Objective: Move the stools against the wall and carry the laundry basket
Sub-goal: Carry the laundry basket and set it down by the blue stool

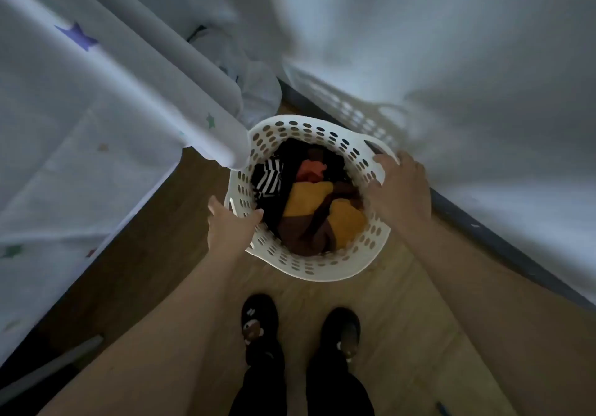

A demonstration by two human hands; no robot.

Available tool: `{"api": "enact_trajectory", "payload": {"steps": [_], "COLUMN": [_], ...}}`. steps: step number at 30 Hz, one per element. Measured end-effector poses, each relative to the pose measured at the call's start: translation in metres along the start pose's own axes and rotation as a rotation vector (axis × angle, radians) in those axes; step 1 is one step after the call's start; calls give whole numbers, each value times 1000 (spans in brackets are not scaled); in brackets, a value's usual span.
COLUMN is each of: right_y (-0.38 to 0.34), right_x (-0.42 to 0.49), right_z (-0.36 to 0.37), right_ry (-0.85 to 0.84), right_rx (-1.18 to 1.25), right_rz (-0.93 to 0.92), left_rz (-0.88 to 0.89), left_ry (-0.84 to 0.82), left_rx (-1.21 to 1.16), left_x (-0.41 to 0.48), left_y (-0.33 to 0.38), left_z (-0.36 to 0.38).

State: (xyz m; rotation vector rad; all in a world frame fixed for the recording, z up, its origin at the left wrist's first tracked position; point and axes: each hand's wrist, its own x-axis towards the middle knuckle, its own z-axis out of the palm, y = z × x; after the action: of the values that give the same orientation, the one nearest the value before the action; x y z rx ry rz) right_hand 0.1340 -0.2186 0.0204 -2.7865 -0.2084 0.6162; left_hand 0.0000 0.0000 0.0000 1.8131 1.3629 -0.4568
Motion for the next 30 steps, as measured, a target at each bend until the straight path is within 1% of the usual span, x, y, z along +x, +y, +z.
{"api": "enact_trajectory", "payload": {"steps": [3, 5, 7, 9, 11, 14, 17, 21, 26, 30], "right_y": [11, 17, 22, 26, 29, 31, 36, 46, 62, 80], "right_x": [15, 25, 35, 45, 52, 51, 36, 1, -60, -112], "right_z": [8, 12, 17, 21, 27, 30, 29, 17, -9, -26], "right_ry": [-45, -91, -141, -187, -197, -169, -153, -102, -26, 52], "right_rx": [41, 179, 374, 507, 611, 682, 665, 621, 672, 701], "right_rz": [55, 90, 151, 222, 265, 294, 291, 329, 482, 612], "left_rz": [-148, -227, -262, -277, -286, -273, -242, -171, -60, 7], "left_ry": [-20, -86, -146, -146, -143, -177, -194, -203, -270, -334], "left_rx": [-125, -220, -306, -359, -377, -390, -353, -275, -146, -117], "left_x": [12, 21, 25, 30, 37, 41, 37, 30, 5, -25], "left_y": [-10, -18, -22, -24, -24, -20, -16, -7, 17, 36], "left_z": [3, 4, 6, 8, 11, 16, 21, 18, 16, 22]}}
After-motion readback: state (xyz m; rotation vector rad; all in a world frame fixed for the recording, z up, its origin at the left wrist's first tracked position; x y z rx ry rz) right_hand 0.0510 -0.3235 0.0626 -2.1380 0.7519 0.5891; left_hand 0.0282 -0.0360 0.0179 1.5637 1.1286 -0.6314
